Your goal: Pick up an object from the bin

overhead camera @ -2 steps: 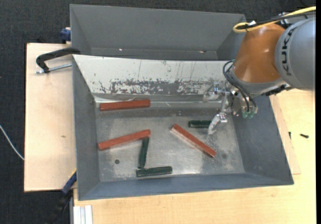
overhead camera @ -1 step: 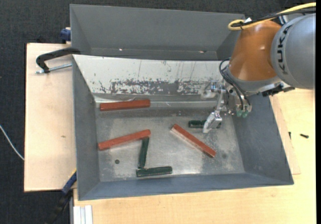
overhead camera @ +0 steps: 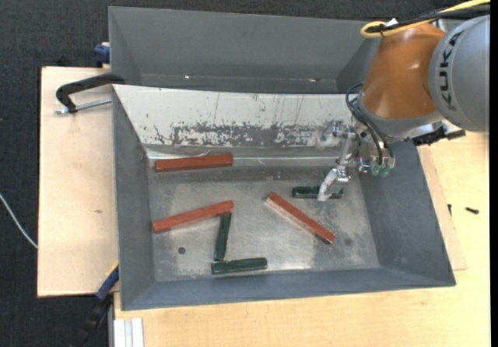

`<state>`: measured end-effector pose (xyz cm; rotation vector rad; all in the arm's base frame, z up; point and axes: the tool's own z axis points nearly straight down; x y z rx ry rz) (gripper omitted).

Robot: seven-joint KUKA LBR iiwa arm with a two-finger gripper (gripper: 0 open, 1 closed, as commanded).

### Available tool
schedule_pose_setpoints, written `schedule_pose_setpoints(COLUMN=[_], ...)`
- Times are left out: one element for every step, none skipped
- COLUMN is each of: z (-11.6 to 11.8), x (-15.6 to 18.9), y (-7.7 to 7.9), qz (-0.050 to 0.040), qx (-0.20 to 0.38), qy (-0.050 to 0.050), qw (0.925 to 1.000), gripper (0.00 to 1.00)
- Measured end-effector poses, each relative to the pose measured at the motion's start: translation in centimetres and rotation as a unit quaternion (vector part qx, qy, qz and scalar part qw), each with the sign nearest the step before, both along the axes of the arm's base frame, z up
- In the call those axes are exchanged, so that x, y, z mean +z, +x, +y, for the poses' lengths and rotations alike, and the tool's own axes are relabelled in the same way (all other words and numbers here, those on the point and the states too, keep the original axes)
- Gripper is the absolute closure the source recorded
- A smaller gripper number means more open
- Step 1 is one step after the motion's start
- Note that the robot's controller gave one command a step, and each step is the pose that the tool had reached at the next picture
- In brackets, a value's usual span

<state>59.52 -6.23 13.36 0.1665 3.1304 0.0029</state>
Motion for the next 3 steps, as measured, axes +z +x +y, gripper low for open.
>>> schedule_pose_setpoints(z=[0.44,0.36,0.36], x=[-5.86,-5.14,-5.14], y=[-0.54,-0.42,-0.42], qz=[0.0025,0.0003,0.0003], qx=[-0.103,-0.103,-0.103], qy=[0.001,0.0,0.0], qw=[0.9947,0.9947,0.9947], gripper=[0.0,1.0,1.0])
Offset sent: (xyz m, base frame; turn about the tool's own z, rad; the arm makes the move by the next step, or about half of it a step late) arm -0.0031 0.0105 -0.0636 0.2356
